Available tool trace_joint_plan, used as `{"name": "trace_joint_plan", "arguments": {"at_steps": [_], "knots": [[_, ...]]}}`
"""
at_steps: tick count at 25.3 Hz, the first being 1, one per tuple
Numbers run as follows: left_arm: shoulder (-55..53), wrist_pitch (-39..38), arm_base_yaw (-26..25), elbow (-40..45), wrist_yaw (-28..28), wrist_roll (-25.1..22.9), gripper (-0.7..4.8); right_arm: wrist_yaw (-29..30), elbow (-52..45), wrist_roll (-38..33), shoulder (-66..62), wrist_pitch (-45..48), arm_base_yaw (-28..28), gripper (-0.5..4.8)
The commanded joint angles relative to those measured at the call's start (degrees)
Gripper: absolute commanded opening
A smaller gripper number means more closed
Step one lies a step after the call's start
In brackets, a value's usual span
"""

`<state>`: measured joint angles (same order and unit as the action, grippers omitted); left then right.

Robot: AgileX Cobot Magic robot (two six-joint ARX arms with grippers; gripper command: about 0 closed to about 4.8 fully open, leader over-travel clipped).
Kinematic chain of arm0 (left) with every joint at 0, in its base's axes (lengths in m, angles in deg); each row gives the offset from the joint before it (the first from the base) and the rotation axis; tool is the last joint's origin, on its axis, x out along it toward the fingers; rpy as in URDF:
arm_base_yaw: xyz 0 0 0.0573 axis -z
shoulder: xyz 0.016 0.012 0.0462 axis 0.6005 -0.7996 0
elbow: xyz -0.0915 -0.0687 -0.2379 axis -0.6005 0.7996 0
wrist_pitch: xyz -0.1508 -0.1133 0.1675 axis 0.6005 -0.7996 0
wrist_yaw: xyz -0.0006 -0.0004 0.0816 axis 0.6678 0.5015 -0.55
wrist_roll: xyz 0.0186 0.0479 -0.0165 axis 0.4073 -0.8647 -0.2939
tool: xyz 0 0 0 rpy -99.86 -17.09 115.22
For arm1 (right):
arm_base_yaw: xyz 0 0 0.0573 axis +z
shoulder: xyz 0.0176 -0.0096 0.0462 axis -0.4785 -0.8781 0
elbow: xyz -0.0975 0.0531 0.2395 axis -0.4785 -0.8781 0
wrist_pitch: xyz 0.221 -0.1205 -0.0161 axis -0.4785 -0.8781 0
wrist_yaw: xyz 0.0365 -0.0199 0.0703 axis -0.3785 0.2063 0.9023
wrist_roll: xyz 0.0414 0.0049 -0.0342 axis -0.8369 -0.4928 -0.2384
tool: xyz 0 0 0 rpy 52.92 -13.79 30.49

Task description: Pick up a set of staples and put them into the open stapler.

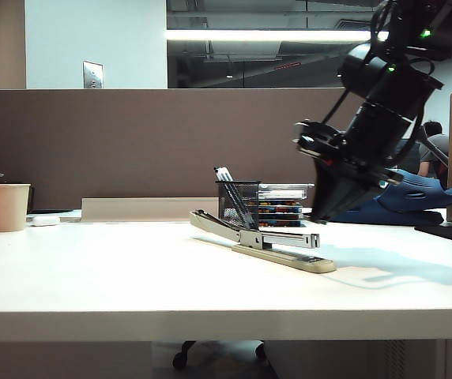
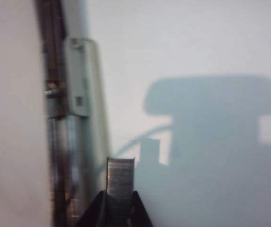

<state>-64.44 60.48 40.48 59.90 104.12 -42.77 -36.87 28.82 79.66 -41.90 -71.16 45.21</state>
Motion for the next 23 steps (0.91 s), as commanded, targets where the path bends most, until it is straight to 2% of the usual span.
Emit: {"name": "trace_joint_plan", "arguments": {"at_steps": [1, 10, 23], "knots": [[0.0, -0.35, -0.09, 0.0, 0.02, -0.02, -0.06, 2.58, 0.2, -0.07, 0.26, -0.02, 1.4, 0.48], [0.0, -0.35, -0.09, -0.02, 0.0, -0.02, -0.06, 4.09, 0.24, -0.07, 0.17, 0.15, 3.41, 0.48], [0.0, -0.35, -0.09, 0.0, 0.02, -0.02, -0.06, 4.39, 0.17, -0.09, -0.57, -0.04, 3.5, 0.48]]}}
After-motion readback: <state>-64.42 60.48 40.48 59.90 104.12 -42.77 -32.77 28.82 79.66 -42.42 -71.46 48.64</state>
